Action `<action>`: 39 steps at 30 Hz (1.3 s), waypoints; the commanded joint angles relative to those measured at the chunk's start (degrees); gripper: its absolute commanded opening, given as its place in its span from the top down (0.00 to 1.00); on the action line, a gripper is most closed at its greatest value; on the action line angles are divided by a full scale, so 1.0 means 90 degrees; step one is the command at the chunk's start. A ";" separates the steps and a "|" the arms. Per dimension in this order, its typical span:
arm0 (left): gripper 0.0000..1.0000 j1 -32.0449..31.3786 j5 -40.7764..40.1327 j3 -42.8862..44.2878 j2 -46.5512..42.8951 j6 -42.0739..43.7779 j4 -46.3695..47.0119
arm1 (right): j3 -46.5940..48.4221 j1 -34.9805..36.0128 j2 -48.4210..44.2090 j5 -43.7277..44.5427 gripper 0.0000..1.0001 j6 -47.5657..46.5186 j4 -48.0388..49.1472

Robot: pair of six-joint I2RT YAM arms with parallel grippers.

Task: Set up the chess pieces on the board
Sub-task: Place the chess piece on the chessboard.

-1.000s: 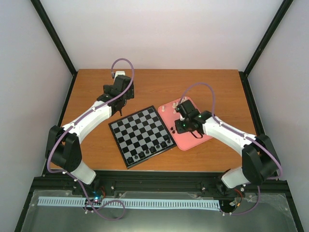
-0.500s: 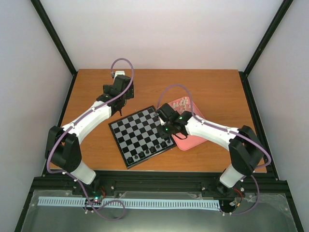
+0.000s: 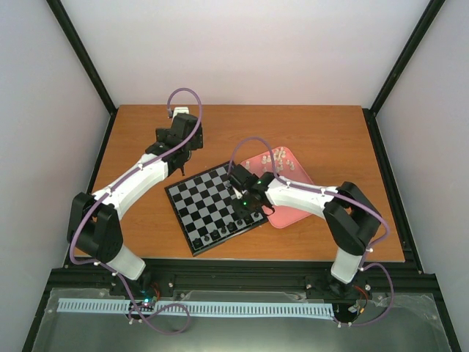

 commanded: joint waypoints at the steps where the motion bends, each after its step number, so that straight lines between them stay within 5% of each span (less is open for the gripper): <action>1: 0.00 -0.0056 0.0037 0.0022 -0.0219 0.0083 0.0061 | 0.0221 0.0046 0.0140 0.0134 0.97 0.0010 -0.0013; 39: 0.00 -0.0055 0.0029 0.0070 -0.0076 0.0097 0.0062 | 0.0029 -0.0106 0.0350 0.0188 0.89 0.0007 0.0095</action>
